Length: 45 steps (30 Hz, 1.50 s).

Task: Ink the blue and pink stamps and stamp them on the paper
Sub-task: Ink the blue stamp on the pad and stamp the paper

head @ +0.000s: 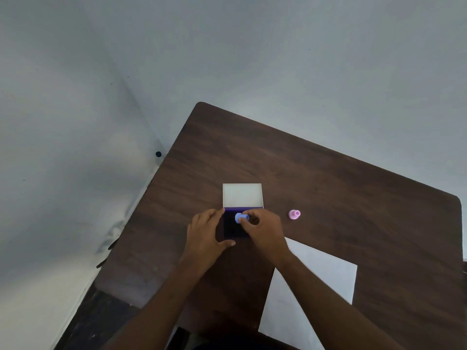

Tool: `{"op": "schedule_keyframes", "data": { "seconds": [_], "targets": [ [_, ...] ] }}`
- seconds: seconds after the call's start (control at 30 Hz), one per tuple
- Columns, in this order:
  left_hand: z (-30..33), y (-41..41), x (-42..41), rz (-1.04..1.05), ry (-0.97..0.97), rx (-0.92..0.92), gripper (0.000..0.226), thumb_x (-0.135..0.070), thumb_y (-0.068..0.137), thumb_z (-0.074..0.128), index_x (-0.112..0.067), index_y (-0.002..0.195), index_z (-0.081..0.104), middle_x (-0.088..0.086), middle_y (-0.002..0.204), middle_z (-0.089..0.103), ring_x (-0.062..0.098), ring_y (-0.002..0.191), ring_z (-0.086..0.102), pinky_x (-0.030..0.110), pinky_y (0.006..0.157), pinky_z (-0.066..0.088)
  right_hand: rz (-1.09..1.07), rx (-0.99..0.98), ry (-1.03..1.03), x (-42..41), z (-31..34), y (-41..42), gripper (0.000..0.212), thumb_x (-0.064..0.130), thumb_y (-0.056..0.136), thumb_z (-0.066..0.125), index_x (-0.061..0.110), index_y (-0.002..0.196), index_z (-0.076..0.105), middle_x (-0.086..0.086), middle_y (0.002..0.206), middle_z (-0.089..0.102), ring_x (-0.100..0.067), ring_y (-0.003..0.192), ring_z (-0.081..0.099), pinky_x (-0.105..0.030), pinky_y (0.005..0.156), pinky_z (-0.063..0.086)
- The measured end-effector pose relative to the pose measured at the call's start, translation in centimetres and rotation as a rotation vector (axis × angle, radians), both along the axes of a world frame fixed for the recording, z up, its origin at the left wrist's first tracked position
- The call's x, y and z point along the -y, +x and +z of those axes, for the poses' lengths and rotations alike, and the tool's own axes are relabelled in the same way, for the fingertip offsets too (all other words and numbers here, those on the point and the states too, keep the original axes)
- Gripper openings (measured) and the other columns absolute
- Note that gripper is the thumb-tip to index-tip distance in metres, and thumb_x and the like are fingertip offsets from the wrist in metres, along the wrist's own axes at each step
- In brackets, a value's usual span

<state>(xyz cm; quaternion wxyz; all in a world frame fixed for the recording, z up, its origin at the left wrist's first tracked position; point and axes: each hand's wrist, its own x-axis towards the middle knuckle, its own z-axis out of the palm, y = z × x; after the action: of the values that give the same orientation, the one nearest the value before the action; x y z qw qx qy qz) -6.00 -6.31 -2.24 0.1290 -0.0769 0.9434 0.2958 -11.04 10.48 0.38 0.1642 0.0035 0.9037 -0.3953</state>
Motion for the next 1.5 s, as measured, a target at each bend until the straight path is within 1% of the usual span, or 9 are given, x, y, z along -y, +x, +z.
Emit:
{"op": "schedule_keyframes", "data": {
  "seconds": [0.1, 0.23, 0.4, 0.53, 0.8, 1.0, 1.13, 1.27, 1.5],
  "targets": [
    [-0.7, -0.4, 0.0, -0.032, -0.082, 0.039, 0.098, -0.058, 0.063, 0.078, -0.030, 0.145, 0.035, 0.001, 0.146, 0.042, 0.024, 0.134, 0.033, 0.043, 0.108, 0.029, 0.060, 0.007, 0.116, 1.2, -0.9, -0.3, 0.023, 0.030, 0.088, 0.063, 0.010, 0.097, 0.070, -0.006, 0.094, 0.072, -0.013, 0.080, 0.059, -0.020, 0.075, 0.041],
    [-0.9, -1.2, 0.0, -0.062, -0.174, 0.046, 0.100, -0.067, 0.061, 0.075, -0.039, 0.146, 0.030, 0.002, 0.152, 0.033, 0.026, 0.138, 0.027, 0.047, 0.112, 0.025, 0.116, 0.124, 0.262, 2.6, -2.0, -0.9, 0.027, 0.033, 0.092, 0.056, 0.010, 0.104, 0.063, -0.008, 0.103, 0.068, -0.020, 0.089, 0.060, -0.025, 0.081, 0.043],
    [-1.3, -1.7, 0.2, -0.049, -0.176, 0.034, 0.092, -0.066, 0.059, 0.076, -0.043, 0.140, 0.038, -0.001, 0.150, 0.033, 0.025, 0.136, 0.026, 0.048, 0.110, 0.026, 0.094, 0.153, 0.326, 3.4, -2.7, -1.0, 0.026, 0.030, 0.091, 0.057, 0.009, 0.107, 0.061, -0.010, 0.106, 0.067, -0.021, 0.091, 0.062, -0.027, 0.083, 0.046],
    [-1.4, -1.7, 0.3, -0.032, -0.178, 0.028, 0.087, -0.065, 0.060, 0.077, -0.044, 0.138, 0.042, -0.001, 0.149, 0.033, 0.025, 0.136, 0.027, 0.049, 0.109, 0.027, 0.173, 0.117, 0.372, 3.9, -2.8, -0.5, 0.028, 0.022, 0.090, 0.061, 0.005, 0.111, 0.060, -0.015, 0.112, 0.066, -0.028, 0.098, 0.062, -0.035, 0.093, 0.048],
    [-1.1, -1.9, 0.3, -0.029, -0.180, 0.026, 0.084, -0.065, 0.062, 0.076, -0.044, 0.136, 0.044, 0.000, 0.150, 0.033, 0.025, 0.137, 0.027, 0.049, 0.110, 0.026, 0.119, 0.247, 0.389, 4.7, -2.8, -0.8, 0.041, 0.025, 0.090, 0.062, 0.008, 0.126, 0.050, -0.013, 0.129, 0.057, -0.029, 0.112, 0.056, -0.039, 0.104, 0.040],
    [-1.1, -1.8, 0.2, -0.028, -0.191, 0.024, 0.084, -0.066, 0.061, 0.076, -0.045, 0.135, 0.043, 0.001, 0.150, 0.033, 0.025, 0.136, 0.027, 0.050, 0.108, 0.027, 0.160, 0.218, 0.419, 4.7, -2.8, -0.5, 0.040, 0.021, 0.090, 0.062, 0.005, 0.125, 0.051, -0.016, 0.128, 0.057, -0.032, 0.113, 0.056, -0.041, 0.103, 0.041],
    [-1.0, -1.8, 0.1, -0.028, -0.184, 0.023, 0.083, -0.065, 0.061, 0.076, -0.044, 0.135, 0.044, 0.002, 0.150, 0.033, 0.026, 0.136, 0.027, 0.050, 0.108, 0.027, 0.076, 0.268, 0.385, 4.9, -2.7, -0.9, 0.040, 0.024, 0.090, 0.062, 0.008, 0.125, 0.051, -0.014, 0.127, 0.058, -0.031, 0.112, 0.057, -0.041, 0.102, 0.042],
    [-0.8, -1.7, 0.2, -0.033, -0.181, 0.026, 0.083, -0.065, 0.063, 0.075, -0.044, 0.137, 0.043, 0.001, 0.151, 0.032, 0.025, 0.137, 0.025, 0.050, 0.110, 0.025, 0.092, 0.257, 0.400, 5.0, -2.6, -0.8, 0.037, 0.022, 0.091, 0.061, 0.006, 0.123, 0.052, -0.015, 0.125, 0.059, -0.030, 0.109, 0.058, -0.039, 0.100, 0.044],
    [-0.5, -1.7, 0.3, -0.048, -0.169, 0.058, 0.085, -0.064, 0.063, 0.076, -0.045, 0.139, 0.041, 0.001, 0.152, 0.031, 0.026, 0.138, 0.024, 0.050, 0.111, 0.024, 0.005, 0.285, 0.291, 4.5, -2.8, -0.3, 0.037, 0.025, 0.091, 0.060, 0.010, 0.124, 0.050, -0.012, 0.126, 0.059, -0.027, 0.109, 0.058, -0.038, 0.101, 0.043]
  ]
}}
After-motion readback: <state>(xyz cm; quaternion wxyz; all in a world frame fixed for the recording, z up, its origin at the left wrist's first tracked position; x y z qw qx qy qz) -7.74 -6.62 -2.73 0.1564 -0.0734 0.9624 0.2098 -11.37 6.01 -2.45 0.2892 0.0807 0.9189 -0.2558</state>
